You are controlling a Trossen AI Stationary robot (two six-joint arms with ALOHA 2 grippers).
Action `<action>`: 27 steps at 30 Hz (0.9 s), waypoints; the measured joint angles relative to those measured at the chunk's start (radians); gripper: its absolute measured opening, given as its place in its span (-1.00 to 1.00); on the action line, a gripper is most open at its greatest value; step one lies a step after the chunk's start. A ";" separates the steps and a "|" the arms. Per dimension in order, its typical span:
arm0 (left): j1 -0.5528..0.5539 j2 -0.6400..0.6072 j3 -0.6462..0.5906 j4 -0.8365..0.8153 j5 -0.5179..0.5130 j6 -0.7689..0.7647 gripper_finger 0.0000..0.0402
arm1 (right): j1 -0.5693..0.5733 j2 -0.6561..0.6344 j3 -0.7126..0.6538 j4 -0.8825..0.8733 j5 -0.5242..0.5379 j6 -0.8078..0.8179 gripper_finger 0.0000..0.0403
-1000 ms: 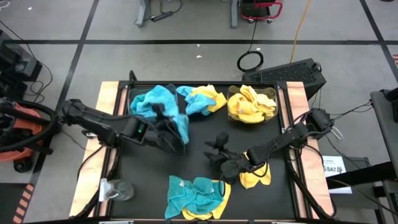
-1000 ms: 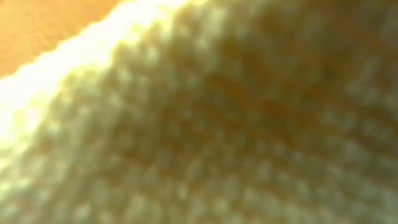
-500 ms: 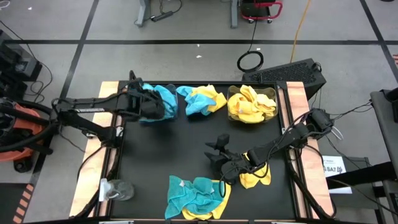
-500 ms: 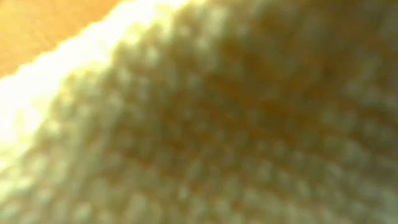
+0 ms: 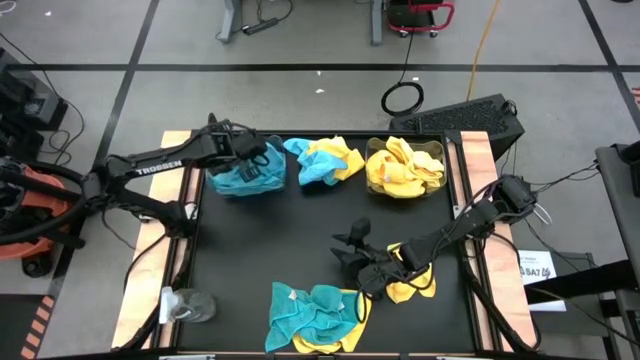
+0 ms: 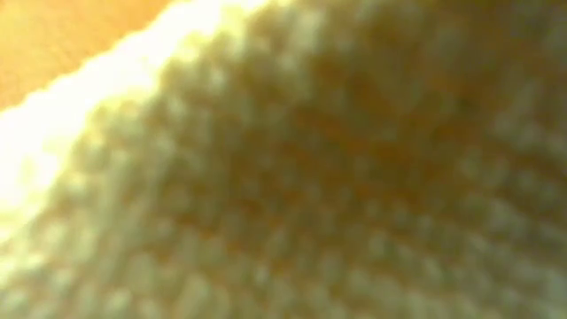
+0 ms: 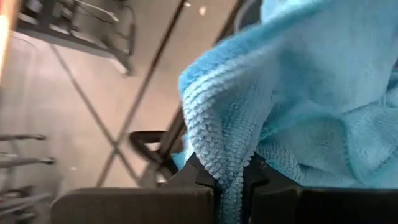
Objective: Sort microfiber towel by color & place in baskets
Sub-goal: Put the blue microfiber cloth into the left transparent bin
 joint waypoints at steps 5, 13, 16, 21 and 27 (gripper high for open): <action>0.068 0.039 -0.059 0.059 0.102 -0.001 -0.94 | 0.005 0.000 0.000 -0.011 0.000 0.018 -0.10; 0.122 0.185 -0.097 0.110 0.147 -0.005 -0.93 | 0.005 0.000 0.000 -0.022 -0.007 0.059 -0.15; 0.141 0.241 -0.108 0.149 0.175 0.000 -0.91 | 0.005 0.000 0.000 -0.034 -0.009 0.077 -0.15; 0.171 0.328 -0.108 0.187 0.287 0.020 -0.90 | 0.011 0.000 0.000 -0.048 -0.010 0.099 -0.15; 0.190 0.359 -0.107 0.220 0.353 0.027 -0.89 | 0.019 0.000 0.000 -0.048 -0.010 0.102 -0.15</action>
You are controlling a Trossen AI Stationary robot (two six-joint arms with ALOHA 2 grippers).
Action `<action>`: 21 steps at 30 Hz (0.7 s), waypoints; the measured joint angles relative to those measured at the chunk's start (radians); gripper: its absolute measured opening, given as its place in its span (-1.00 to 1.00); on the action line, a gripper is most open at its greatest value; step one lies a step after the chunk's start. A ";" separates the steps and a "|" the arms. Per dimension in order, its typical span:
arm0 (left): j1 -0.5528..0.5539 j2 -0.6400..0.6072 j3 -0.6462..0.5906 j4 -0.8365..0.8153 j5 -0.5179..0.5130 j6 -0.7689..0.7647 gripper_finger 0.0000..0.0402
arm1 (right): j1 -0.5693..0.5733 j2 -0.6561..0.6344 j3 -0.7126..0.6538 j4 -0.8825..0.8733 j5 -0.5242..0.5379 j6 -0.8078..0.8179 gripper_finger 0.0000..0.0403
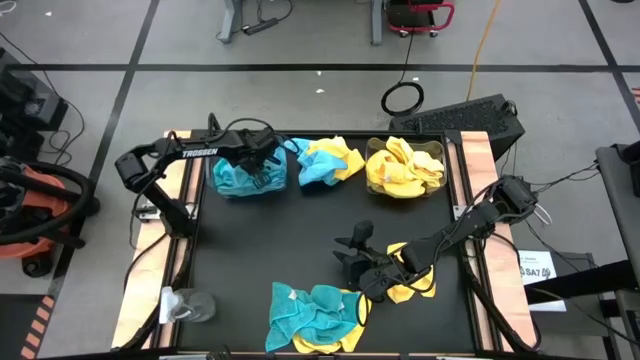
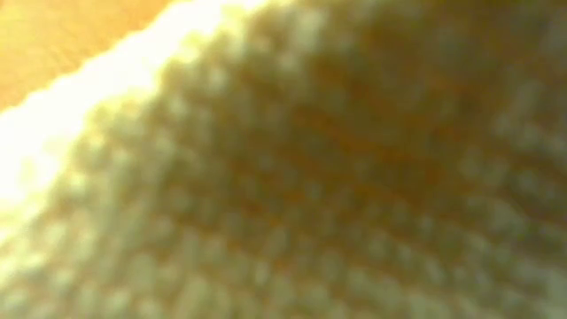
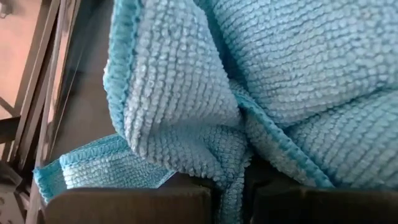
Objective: Sort microfiber towel by color & place in baskets
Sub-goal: Put the blue microfiber cloth into the left transparent bin
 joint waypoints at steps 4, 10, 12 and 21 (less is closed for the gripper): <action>0.004 -0.003 -0.001 0.001 0.005 -0.001 -0.89 | 0.000 0.000 0.000 -0.003 0.000 0.004 -0.15; 0.004 -0.032 -0.003 -0.005 0.001 -0.003 -0.83 | 0.000 0.000 0.000 -0.003 0.000 0.006 -0.15; 0.004 -0.051 -0.006 -0.011 -0.003 -0.002 -0.75 | 0.000 0.000 0.000 -0.003 0.000 0.006 -0.15; 0.002 -0.210 -0.007 -0.085 0.002 -0.005 -0.30 | -0.001 0.000 0.000 -0.003 0.001 0.001 -0.15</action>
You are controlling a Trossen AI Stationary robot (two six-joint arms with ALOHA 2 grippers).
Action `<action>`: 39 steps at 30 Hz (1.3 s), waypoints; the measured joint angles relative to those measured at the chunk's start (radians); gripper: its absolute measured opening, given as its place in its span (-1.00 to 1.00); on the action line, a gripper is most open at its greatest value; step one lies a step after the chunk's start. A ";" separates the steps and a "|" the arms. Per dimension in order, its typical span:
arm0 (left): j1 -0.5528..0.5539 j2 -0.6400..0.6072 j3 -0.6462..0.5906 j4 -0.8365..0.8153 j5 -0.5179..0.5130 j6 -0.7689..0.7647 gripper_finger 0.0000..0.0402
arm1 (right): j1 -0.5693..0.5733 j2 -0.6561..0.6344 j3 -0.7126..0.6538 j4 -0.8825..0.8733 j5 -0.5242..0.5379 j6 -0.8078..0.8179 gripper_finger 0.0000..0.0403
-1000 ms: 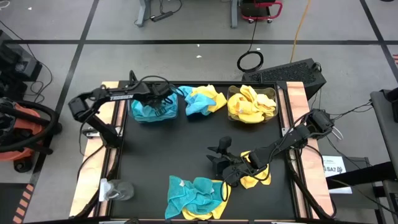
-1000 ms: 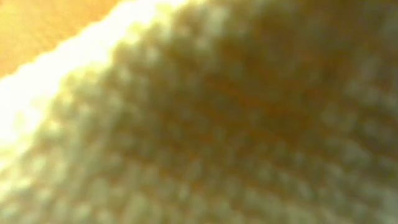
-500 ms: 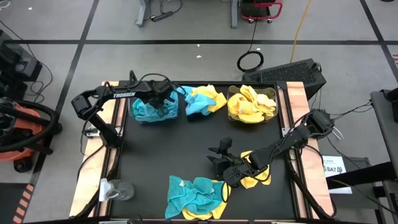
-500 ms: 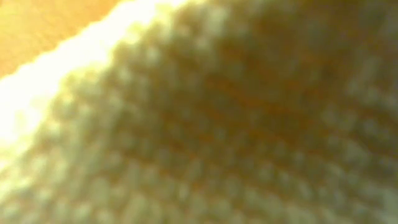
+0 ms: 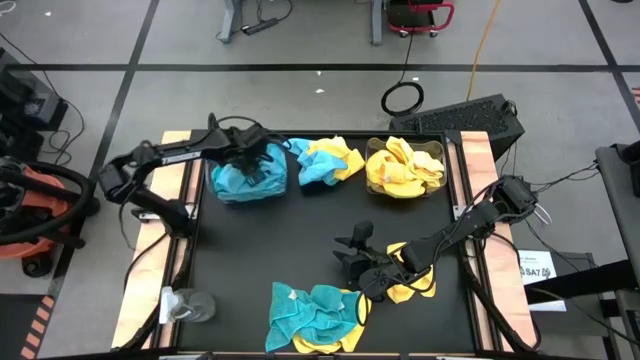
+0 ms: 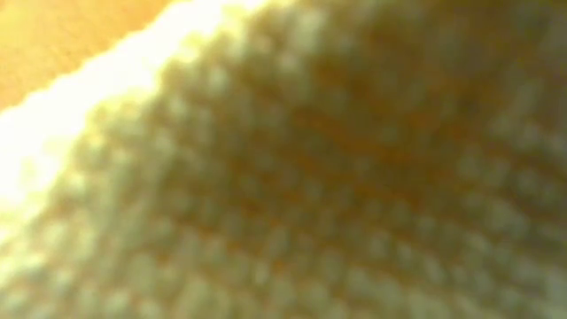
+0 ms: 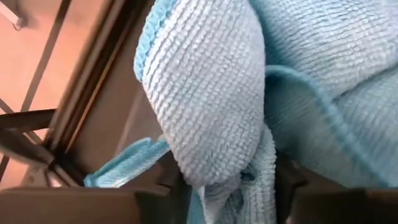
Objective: Sort microfiber towel by color & place in baskets
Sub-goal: Put the blue microfiber cloth into the left transparent bin
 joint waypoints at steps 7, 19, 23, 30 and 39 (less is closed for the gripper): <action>-0.002 -0.164 0.000 -0.034 0.002 -0.005 -0.09 | 0.000 0.000 0.000 0.007 0.000 -0.003 -0.15; -0.024 -0.396 0.002 -0.048 0.012 -0.006 -0.06 | 0.000 0.000 0.000 0.016 0.000 -0.003 -0.15; -0.036 -0.422 0.002 -0.048 0.013 -0.009 -0.06 | 0.000 0.000 0.000 0.016 0.000 -0.003 -0.15; -0.037 -0.378 0.003 -0.050 0.013 -0.030 -0.20 | 0.000 0.000 0.000 0.017 0.000 -0.003 -0.15; -0.038 -0.213 0.003 -0.044 0.025 -0.049 -0.62 | 0.000 0.000 0.000 0.017 0.000 0.002 -0.15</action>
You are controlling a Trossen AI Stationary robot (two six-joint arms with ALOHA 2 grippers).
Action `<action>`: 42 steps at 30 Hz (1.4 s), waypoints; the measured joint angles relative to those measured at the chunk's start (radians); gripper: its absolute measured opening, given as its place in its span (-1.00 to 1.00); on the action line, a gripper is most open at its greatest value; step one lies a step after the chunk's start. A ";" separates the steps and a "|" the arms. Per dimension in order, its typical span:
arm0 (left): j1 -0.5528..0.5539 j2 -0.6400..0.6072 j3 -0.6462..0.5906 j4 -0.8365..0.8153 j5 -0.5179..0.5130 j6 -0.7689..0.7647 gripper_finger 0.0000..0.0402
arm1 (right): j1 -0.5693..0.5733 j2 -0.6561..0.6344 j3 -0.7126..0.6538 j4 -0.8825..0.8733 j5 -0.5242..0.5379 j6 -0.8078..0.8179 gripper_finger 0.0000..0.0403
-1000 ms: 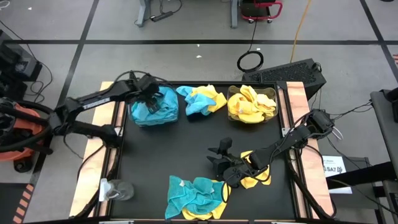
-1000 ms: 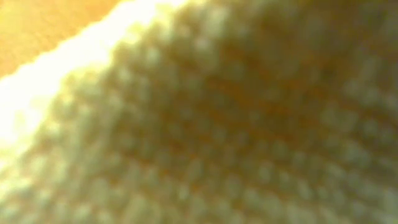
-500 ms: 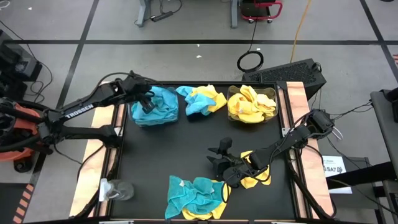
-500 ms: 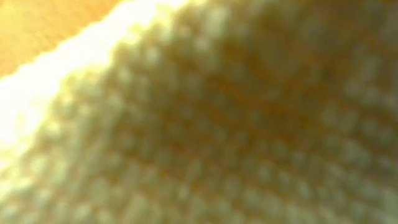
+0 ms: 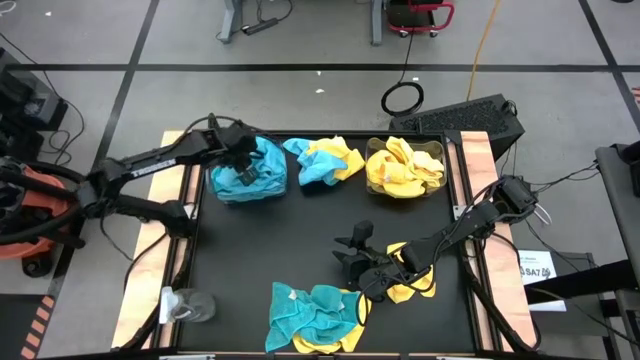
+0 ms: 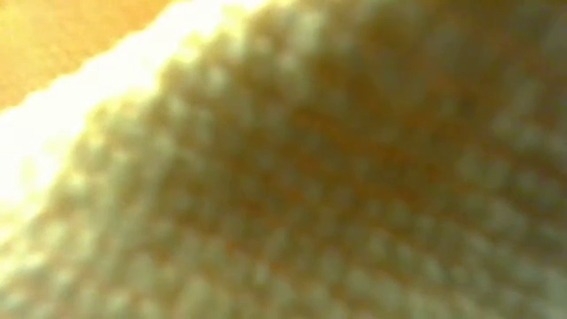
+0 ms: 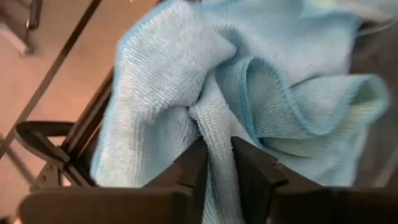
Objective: Sort microfiber towel by color & place in baskets
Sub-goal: Put the blue microfiber cloth into the left transparent bin
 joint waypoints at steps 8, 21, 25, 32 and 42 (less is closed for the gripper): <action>0.000 0.204 0.000 0.005 -0.012 -0.001 -0.87 | 0.000 0.000 0.000 -0.004 0.000 0.019 -0.15; -0.002 0.390 0.006 0.028 -0.001 0.011 -0.94 | 0.003 0.000 0.000 -0.006 0.000 0.022 -0.15; -0.004 0.376 0.003 0.017 0.000 0.018 -0.94 | 0.003 0.000 0.000 -0.009 0.000 0.022 -0.15; -0.018 0.264 -0.001 -0.032 0.005 0.026 -0.75 | 0.003 0.000 0.000 -0.010 -0.001 0.020 -0.15; -0.045 0.028 0.000 -0.073 0.005 0.019 -0.27 | 0.003 0.000 0.000 -0.005 -0.001 0.017 -0.15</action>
